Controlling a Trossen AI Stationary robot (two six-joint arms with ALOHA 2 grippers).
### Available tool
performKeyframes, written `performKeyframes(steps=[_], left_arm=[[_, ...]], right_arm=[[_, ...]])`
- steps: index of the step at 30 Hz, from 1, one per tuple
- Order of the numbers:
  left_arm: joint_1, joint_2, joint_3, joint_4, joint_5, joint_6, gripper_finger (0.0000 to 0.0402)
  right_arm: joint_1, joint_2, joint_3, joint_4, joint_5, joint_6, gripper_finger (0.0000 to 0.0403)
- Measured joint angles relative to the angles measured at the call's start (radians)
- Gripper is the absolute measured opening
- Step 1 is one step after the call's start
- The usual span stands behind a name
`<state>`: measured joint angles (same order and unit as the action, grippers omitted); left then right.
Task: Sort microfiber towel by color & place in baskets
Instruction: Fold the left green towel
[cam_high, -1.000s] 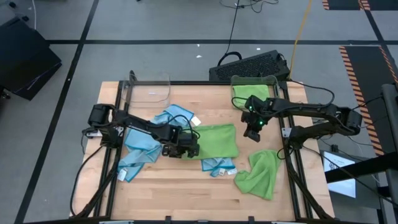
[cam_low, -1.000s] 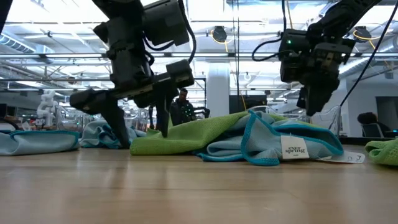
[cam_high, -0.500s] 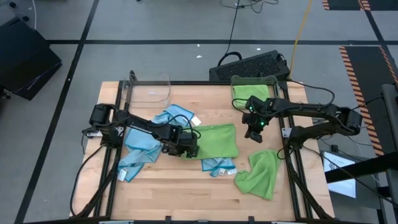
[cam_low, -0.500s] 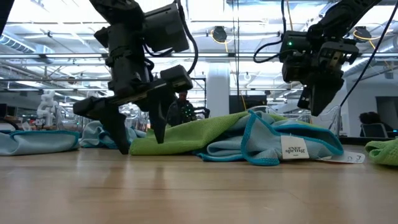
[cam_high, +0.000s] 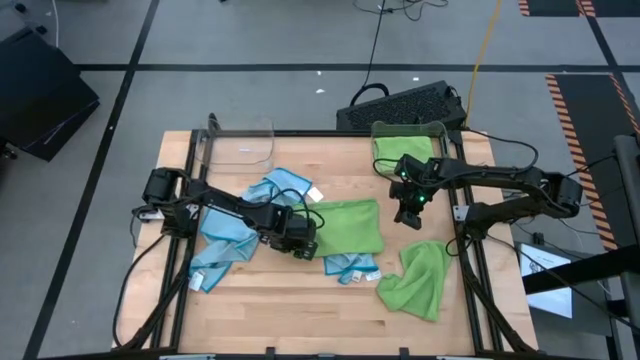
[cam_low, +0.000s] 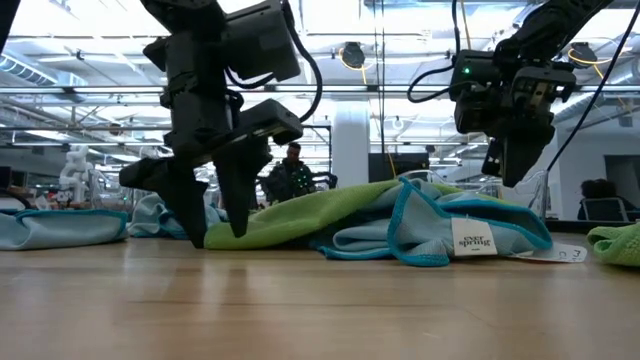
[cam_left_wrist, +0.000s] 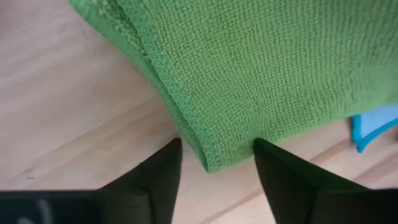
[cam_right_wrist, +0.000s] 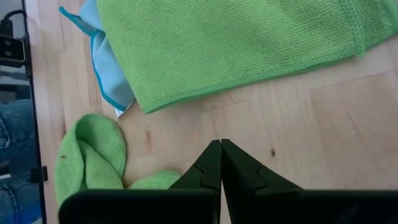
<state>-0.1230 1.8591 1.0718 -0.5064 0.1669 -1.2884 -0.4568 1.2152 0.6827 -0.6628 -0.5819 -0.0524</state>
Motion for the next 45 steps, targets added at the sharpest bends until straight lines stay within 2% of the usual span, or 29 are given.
performKeyframes(steps=[9, 15, 26, 34, 40, 45], left_arm=[[-0.023, 0.001, -0.001, -0.022, -0.114, 0.088, 0.0112], [-0.016, 0.002, -0.001, -0.045, -0.143, 0.174, 0.0013], [-0.026, 0.003, 0.000, -0.062, -0.175, 0.144, 0.0003], [-0.026, 0.002, 0.000, -0.068, -0.174, 0.139, 0.0002], [-0.026, 0.002, 0.000, -0.067, -0.174, 0.139, 0.0001], [-0.026, 0.002, -0.001, -0.066, -0.175, 0.134, 0.0001]], right_arm=[[0.000, 0.000, 0.000, 0.008, 0.000, 0.041, 0.0000], [0.000, 0.000, 0.000, 0.019, 0.001, 0.061, 0.0000], [0.000, 0.000, 0.000, 0.115, 0.001, 0.155, 0.0000], [0.000, 0.000, 0.000, 0.114, -0.003, 0.179, 0.0000], [0.000, 0.000, 0.003, 0.111, -0.075, 0.244, 0.0000], [0.000, 0.000, 0.060, 0.072, -0.074, 0.250, 0.0018]])
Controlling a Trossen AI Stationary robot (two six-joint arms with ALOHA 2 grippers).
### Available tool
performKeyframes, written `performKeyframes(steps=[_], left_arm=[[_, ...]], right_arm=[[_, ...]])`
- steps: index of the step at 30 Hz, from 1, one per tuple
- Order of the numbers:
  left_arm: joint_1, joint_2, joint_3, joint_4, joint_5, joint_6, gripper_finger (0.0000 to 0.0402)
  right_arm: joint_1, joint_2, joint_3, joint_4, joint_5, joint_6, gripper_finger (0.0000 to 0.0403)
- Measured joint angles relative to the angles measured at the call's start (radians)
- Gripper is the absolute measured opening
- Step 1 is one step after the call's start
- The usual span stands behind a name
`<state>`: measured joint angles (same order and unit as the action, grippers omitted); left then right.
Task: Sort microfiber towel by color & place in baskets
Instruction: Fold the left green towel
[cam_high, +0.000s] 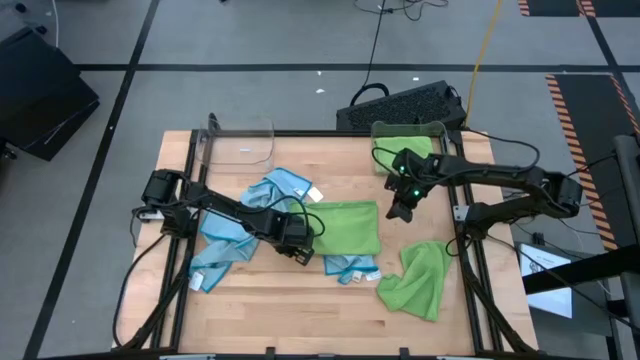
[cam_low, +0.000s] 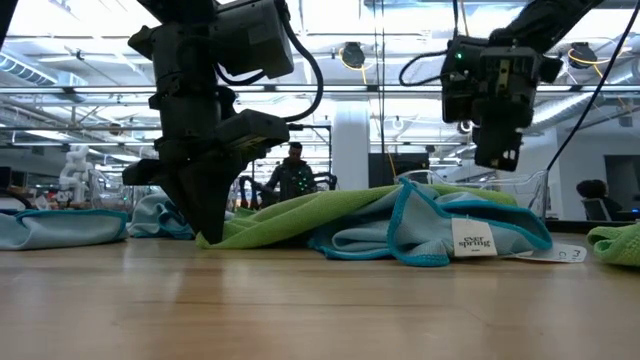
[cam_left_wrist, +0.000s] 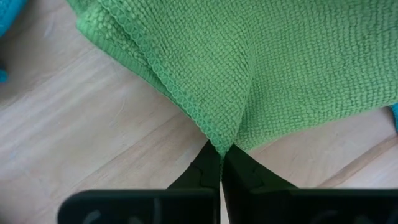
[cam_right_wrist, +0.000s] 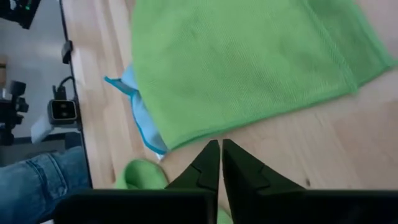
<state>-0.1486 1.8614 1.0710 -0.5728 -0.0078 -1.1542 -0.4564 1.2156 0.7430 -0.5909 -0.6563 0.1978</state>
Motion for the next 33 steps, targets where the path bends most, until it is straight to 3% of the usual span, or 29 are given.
performKeyframes(steps=[12, 15, 19, 24, 33], left_arm=[[-0.005, 0.000, 0.000, 0.004, -0.017, -0.075, 0.0020], [-0.004, 0.000, 0.000, 0.006, -0.009, -0.134, 0.0048], [-0.001, 0.000, 0.000, 0.015, 0.030, -0.196, 0.0114], [0.001, -0.041, -0.002, 0.008, 0.078, -0.189, 0.0182], [0.018, -0.261, -0.005, -0.232, 0.128, -0.137, 0.0213]], right_arm=[[0.000, 0.000, 0.109, -0.064, 0.083, 0.111, 0.0105], [0.000, 0.000, 0.104, -0.096, 0.095, 0.138, 0.0128], [0.000, 0.000, 0.067, -0.106, 0.108, 0.177, 0.0158], [0.000, 0.000, 0.019, -0.104, 0.100, 0.238, 0.0189], [0.034, -0.004, -0.037, -0.083, 0.078, 0.398, 0.0222]])
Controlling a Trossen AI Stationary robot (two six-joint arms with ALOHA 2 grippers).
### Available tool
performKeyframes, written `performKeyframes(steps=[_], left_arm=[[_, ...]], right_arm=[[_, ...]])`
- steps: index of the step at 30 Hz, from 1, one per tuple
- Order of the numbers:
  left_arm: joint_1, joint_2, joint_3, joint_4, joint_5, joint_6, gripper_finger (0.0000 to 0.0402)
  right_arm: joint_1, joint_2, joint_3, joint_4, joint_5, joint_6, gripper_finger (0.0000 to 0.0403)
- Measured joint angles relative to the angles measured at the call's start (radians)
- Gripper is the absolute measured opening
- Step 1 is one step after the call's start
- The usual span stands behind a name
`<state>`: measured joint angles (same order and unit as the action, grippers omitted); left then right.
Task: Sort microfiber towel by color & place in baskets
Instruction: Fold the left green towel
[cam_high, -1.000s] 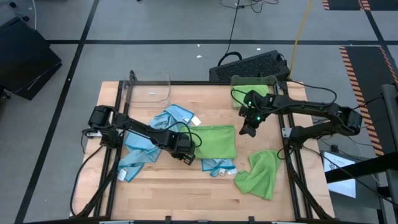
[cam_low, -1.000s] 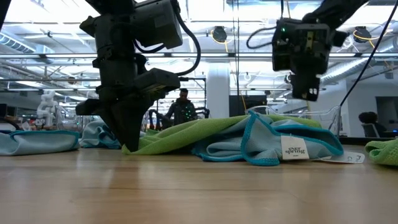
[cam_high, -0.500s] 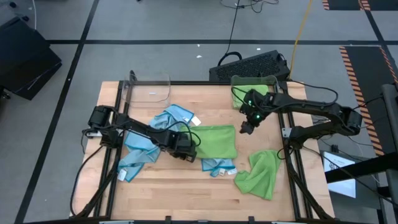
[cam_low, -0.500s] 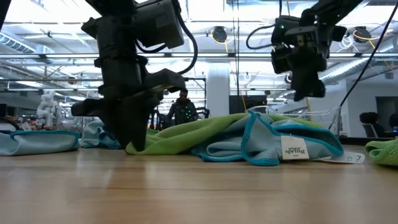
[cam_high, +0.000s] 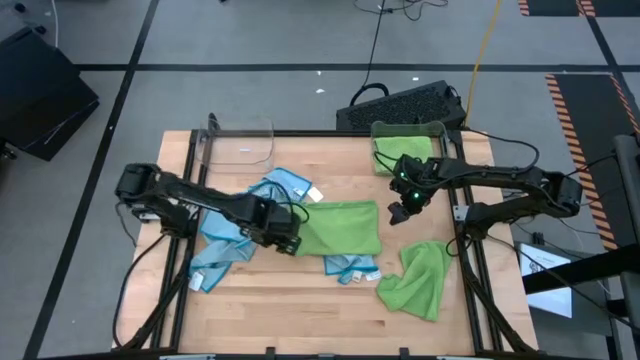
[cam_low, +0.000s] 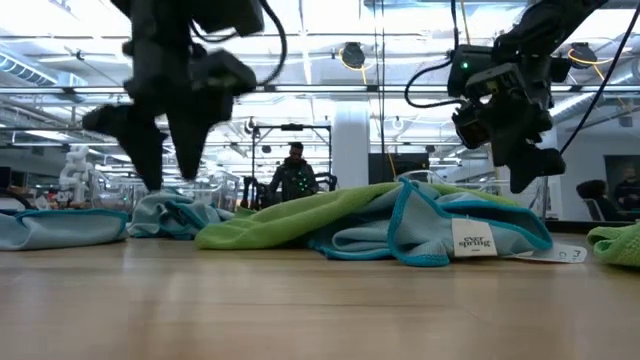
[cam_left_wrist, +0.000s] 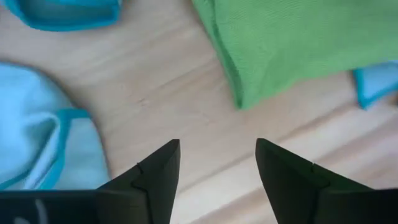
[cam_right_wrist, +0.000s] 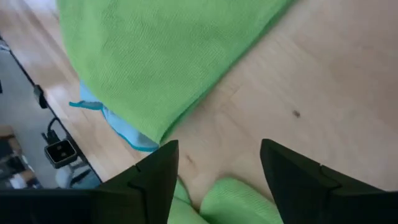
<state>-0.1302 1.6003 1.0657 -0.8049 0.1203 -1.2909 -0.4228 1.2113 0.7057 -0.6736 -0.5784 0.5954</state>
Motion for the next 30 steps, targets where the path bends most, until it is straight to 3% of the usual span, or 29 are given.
performKeyframes(steps=[6, 9, 15, 20, 30], left_arm=[[0.047, -0.162, 0.002, -0.116, -0.022, 0.136, 0.0214], [0.095, -0.218, 0.003, -0.159, -0.056, 0.254, 0.0214], [0.222, -0.258, 0.003, -0.199, -0.084, 0.548, 0.0214], [0.332, -0.259, 0.003, -0.193, 0.006, 0.681, 0.0214], [0.442, -0.260, 0.004, -0.179, 0.011, 0.814, 0.0214]], right_arm=[[0.122, -0.001, -0.001, 0.161, 0.088, 0.307, 0.0224], [0.178, 0.001, -0.001, 0.256, 0.196, 0.470, 0.0224], [0.178, 0.039, -0.002, 0.326, 0.371, 0.652, 0.0224], [0.099, 0.132, -0.002, 0.432, 0.384, 0.668, 0.0224], [-0.010, 0.204, -0.001, 0.466, 0.279, 0.606, 0.0224]])
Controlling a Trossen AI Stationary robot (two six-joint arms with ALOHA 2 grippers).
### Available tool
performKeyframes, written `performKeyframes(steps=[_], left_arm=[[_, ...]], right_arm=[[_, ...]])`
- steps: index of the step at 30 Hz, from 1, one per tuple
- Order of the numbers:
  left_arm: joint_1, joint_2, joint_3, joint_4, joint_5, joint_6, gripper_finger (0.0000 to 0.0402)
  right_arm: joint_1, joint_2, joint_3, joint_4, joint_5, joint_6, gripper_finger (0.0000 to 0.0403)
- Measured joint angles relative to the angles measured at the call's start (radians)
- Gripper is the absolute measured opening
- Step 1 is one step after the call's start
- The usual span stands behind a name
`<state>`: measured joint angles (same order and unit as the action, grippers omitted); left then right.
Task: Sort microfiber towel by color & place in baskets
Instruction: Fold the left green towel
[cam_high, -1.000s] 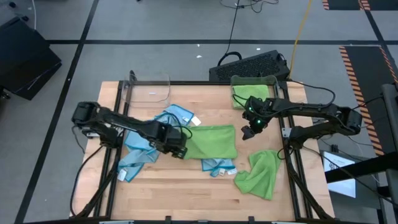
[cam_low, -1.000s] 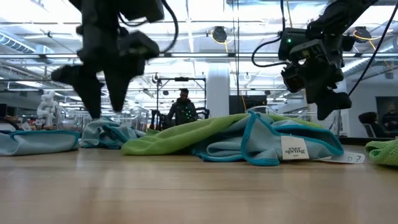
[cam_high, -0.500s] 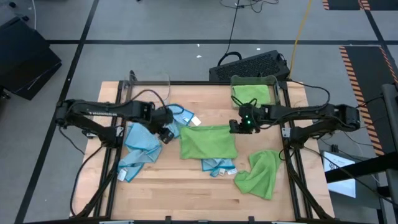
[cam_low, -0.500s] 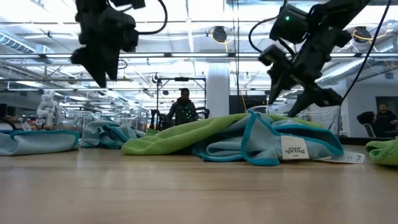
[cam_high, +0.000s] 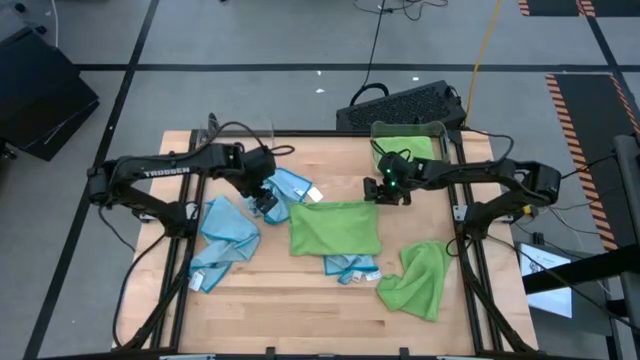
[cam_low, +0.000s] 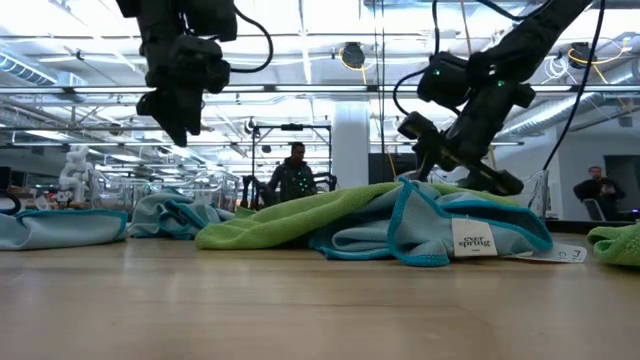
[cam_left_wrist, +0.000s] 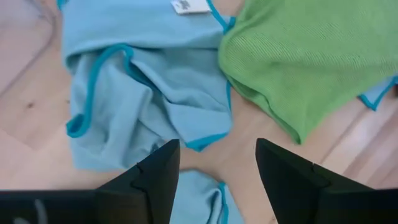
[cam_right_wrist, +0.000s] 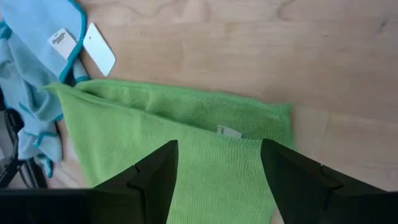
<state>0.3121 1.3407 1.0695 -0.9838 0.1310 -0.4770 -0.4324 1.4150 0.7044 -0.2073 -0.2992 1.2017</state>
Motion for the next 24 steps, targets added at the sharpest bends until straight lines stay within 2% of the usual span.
performKeyframes(steps=[8, 14, 19, 24], left_arm=[[0.044, 0.000, 0.000, 0.054, 0.000, -0.042, 0.0214], [0.035, 0.000, 0.000, 0.183, 0.037, -0.205, 0.0214], [0.003, 0.000, 0.002, 0.396, 0.075, -0.278, 0.0214], [-0.025, 0.029, 0.069, 0.404, 0.036, -0.302, 0.0214]], right_arm=[[-0.057, -0.001, 0.000, -0.108, -0.104, -0.159, 0.0224], [-0.094, -0.001, 0.000, -0.149, -0.174, -0.301, 0.0224], [-0.101, -0.001, 0.000, -0.149, -0.173, -0.390, 0.0224], [-0.105, -0.001, 0.000, -0.149, -0.150, -0.463, 0.0224]])
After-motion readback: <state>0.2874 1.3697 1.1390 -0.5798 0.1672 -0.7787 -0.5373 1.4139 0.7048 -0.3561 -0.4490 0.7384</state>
